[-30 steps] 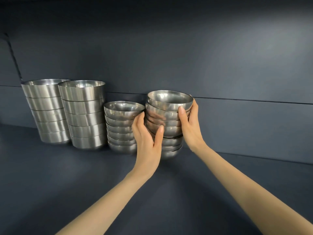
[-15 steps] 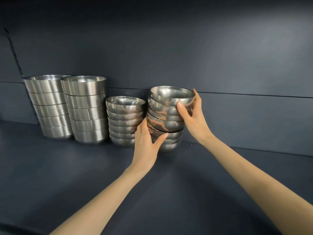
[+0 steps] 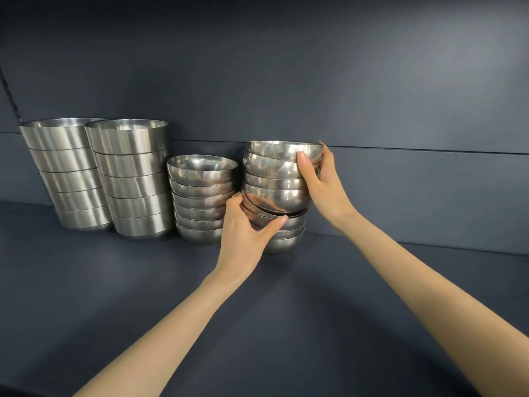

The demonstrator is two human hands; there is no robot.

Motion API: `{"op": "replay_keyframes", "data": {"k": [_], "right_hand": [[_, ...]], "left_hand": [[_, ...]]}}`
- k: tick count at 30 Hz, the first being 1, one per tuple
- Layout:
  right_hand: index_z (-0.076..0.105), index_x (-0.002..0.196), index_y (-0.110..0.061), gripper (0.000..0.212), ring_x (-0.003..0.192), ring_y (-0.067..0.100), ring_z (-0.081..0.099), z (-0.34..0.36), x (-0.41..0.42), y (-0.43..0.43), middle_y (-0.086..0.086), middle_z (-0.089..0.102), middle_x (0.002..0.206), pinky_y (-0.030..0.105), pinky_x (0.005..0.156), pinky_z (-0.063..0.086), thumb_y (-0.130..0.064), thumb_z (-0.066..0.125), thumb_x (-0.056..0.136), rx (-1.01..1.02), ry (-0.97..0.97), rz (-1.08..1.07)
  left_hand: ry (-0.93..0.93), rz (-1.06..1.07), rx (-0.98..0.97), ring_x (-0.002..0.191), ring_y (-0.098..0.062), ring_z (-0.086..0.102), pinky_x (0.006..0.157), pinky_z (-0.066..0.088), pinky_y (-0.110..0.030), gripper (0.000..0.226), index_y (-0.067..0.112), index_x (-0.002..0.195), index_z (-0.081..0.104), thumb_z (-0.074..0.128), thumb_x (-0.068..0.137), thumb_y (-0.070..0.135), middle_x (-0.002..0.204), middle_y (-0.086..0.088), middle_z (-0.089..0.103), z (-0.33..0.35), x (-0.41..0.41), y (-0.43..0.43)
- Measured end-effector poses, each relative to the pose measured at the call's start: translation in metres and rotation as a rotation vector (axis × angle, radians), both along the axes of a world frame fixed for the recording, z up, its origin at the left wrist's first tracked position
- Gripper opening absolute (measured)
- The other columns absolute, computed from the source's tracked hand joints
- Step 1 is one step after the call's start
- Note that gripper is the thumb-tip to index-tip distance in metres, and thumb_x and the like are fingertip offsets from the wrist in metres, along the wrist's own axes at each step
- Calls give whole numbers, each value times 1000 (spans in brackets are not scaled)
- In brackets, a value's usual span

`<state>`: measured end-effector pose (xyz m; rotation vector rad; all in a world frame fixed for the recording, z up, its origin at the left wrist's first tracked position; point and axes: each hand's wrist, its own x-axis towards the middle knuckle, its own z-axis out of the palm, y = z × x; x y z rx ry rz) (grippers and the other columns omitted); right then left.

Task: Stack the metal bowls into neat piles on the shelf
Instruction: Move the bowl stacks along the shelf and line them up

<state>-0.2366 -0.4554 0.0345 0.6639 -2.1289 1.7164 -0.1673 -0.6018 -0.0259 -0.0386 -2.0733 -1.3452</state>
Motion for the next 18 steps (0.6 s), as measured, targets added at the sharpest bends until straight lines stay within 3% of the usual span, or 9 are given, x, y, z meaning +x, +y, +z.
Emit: {"op": "replay_keyframes", "data": {"k": [4,6,8,11,13,16,18], "right_hand": [[6,154,-11,74,80,-14,54,3,2,3,-11,48,85,5,85,42,-40,46,99,45,-10,55],[-1,154,-15,89,106,2,59,5,2,6,0,58,102,21,103,43,-51,50,92,88,-39,128],[-6,154,-19,106,115,6,57,8,4,10,5,57,127,31,108,41,-59,56,78,147,-65,175],[-4,154,-19,113,112,7,57,10,4,12,4,53,133,30,106,43,-59,61,70,147,-53,179],[0,154,-20,113,113,8,57,8,3,12,-2,55,127,32,106,43,-60,62,68,130,-35,155],[5,154,-21,111,114,4,56,6,0,12,-17,54,120,35,108,42,-62,64,70,104,-19,137],[6,154,-22,110,117,7,53,6,-1,11,-11,51,132,37,109,41,-65,66,72,97,-6,130]], "left_hand": [[3,-2,24,111,-7,55,92,46,-18,79,13,127,46,83,66,46,121,6,56,2,-2,-3],[-7,9,-15,121,-8,47,102,41,-23,90,16,139,39,80,67,51,131,5,49,4,-3,-5],[-18,28,-74,121,-9,46,104,38,-26,85,18,139,44,78,69,53,128,3,48,7,-2,-8],[-35,21,-93,111,-7,55,99,45,-28,69,23,119,58,77,63,59,116,7,58,11,-3,-12],[-54,-4,-70,102,-3,60,92,48,-22,53,28,106,57,82,64,49,107,12,64,13,-2,-15],[-68,-4,-93,95,1,63,83,48,-14,53,25,105,55,86,65,38,98,16,67,16,-4,-18],[-44,2,-125,92,4,61,82,45,-12,60,23,113,55,86,64,39,96,23,64,18,-5,-19]]}}
